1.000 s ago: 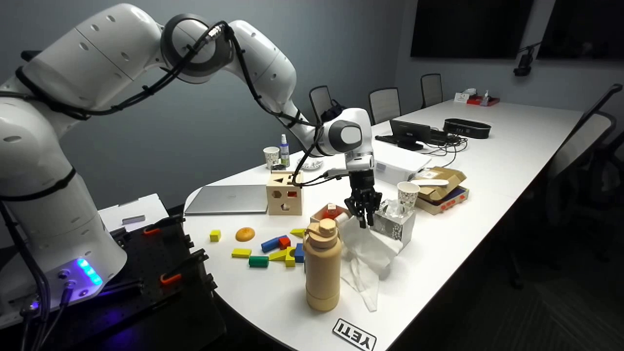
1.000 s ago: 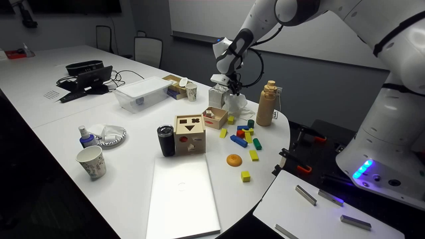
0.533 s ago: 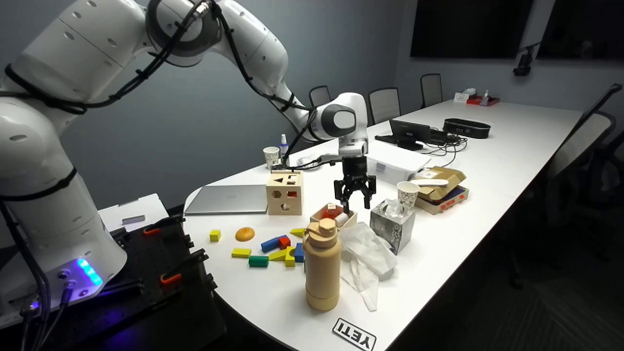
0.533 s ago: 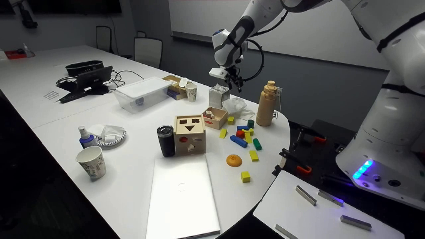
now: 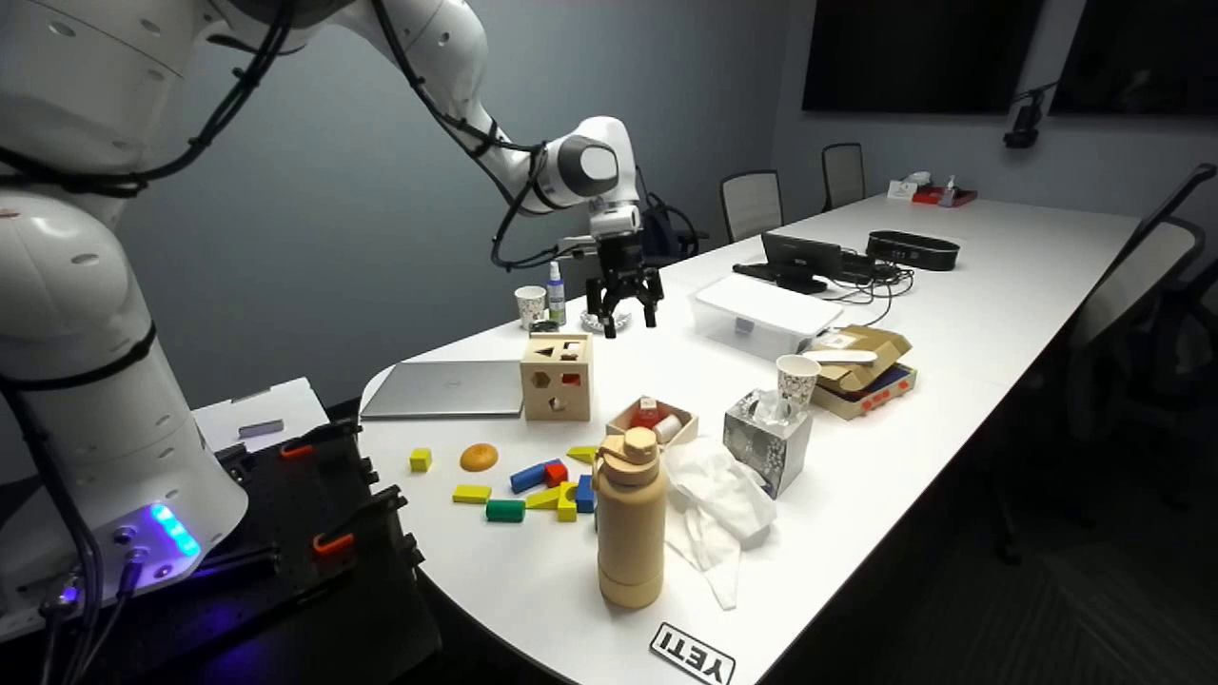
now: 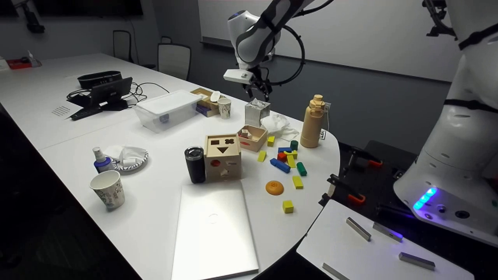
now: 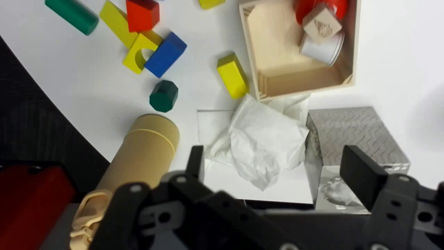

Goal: Use the tissue to wipe the laptop

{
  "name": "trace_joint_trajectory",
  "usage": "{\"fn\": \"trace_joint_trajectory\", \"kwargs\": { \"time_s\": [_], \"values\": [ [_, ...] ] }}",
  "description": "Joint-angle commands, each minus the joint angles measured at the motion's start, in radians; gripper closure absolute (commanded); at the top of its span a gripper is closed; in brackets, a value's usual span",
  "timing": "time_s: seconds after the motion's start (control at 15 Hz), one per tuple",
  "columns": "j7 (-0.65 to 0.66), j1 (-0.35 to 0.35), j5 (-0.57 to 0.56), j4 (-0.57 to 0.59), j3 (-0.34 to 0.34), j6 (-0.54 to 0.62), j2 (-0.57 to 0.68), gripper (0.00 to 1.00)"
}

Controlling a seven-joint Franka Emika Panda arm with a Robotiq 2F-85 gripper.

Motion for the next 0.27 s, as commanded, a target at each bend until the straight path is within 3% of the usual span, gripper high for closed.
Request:
{"fn": "trace_joint_trajectory", "kwargs": {
  "time_s": [0.0, 0.2],
  "values": [
    [0.024, 0.052, -0.078, -0.122, 0.046, 0.023, -0.117, 0.0],
    [0.043, 0.075, -0.122, -0.164, 0.084, 0.018, -0.153, 0.0]
  ]
}}
